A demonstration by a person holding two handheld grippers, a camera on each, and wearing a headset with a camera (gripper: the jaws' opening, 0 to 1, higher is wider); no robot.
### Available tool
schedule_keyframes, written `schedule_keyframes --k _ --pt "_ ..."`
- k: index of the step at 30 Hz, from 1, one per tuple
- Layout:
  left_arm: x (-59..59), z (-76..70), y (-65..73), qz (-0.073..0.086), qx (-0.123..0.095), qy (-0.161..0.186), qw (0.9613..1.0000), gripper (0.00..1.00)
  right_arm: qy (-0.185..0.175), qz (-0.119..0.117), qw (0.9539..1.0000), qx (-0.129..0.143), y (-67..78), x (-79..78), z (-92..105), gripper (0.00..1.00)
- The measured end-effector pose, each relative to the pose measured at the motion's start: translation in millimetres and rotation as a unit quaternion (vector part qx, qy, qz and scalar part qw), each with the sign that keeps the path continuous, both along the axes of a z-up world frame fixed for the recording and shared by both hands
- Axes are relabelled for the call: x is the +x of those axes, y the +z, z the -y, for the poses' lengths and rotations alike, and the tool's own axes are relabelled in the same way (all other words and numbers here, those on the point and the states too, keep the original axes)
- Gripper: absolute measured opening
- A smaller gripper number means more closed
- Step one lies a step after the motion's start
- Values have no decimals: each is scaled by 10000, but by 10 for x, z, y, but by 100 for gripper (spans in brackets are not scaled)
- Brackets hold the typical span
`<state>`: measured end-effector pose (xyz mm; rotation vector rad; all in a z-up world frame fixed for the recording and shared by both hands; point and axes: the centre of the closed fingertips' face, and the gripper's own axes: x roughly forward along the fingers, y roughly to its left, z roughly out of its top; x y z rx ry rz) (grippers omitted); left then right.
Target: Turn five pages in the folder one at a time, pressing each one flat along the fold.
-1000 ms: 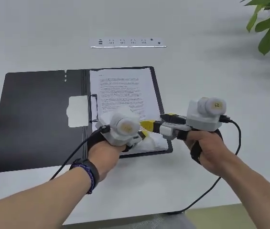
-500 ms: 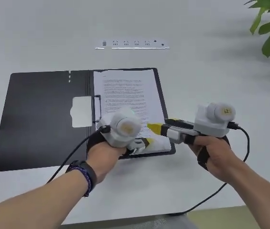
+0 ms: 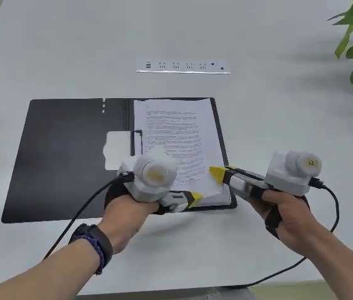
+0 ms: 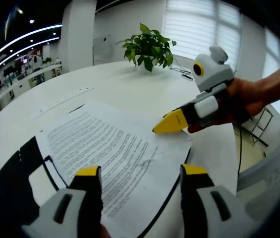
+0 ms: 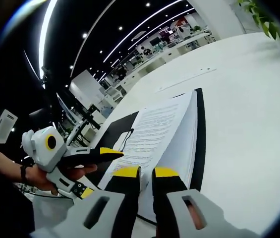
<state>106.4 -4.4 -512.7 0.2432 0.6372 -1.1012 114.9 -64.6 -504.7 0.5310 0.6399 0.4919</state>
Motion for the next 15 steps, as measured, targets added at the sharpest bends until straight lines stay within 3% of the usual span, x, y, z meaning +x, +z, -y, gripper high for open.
schedule_keyframes --k 6,15 --pt "41 -234 153 107 -66 185 9997 65 43 213 9996 155 175 73 -148 1" --pt "85 -588 348 241 -201 509 9982 66 185 356 9989 221 322 121 -396 0"
